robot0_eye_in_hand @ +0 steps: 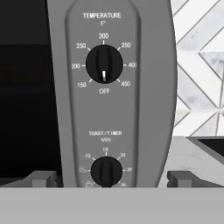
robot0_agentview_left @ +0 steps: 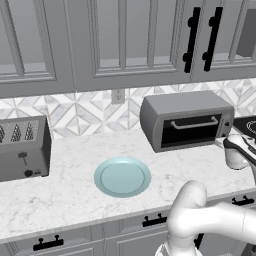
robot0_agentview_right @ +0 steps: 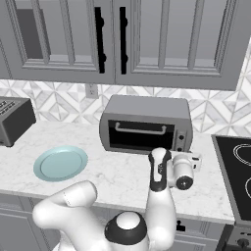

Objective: Pick up the kebab skewer and baguette bread, and place them inside the toaster oven. Close the toaster oven door and start by setting the timer.

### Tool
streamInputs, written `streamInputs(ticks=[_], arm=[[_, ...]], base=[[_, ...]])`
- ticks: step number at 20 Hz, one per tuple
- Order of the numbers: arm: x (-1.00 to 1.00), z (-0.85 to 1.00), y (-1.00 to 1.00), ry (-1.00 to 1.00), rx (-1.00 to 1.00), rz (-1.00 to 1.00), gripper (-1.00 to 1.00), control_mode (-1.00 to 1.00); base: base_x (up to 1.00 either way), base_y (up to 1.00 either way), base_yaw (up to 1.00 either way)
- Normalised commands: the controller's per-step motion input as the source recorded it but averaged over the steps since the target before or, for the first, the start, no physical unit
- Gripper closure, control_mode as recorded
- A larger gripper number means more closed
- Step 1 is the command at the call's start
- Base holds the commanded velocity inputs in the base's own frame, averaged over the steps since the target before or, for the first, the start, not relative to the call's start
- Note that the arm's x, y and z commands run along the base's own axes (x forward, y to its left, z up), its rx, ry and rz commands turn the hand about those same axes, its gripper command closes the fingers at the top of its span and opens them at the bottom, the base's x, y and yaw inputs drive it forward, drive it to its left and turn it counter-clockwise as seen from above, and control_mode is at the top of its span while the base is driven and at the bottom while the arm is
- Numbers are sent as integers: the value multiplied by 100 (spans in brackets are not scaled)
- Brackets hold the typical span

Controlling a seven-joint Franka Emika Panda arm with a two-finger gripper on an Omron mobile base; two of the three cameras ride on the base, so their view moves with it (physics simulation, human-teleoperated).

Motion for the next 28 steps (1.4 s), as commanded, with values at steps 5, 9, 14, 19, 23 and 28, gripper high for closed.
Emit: streamInputs(ticks=[5, 9, 14, 19, 23, 28], arm=[[2, 0, 0, 0, 0, 0, -100, -100], [1, 0, 0, 0, 0, 0, -100, -100], [0, 0, 0, -2, 0, 0, -100, -100], [2, 0, 0, -1, 0, 0, -100, -100], [5, 0, 0, -2, 0, 0, -100, -100], [7, 0, 0, -1, 0, 0, -100, -100]], base=[[0, 0, 0], [0, 0, 0], [0, 0, 0], [0, 0, 0], [0, 0, 0], [0, 0, 0]])
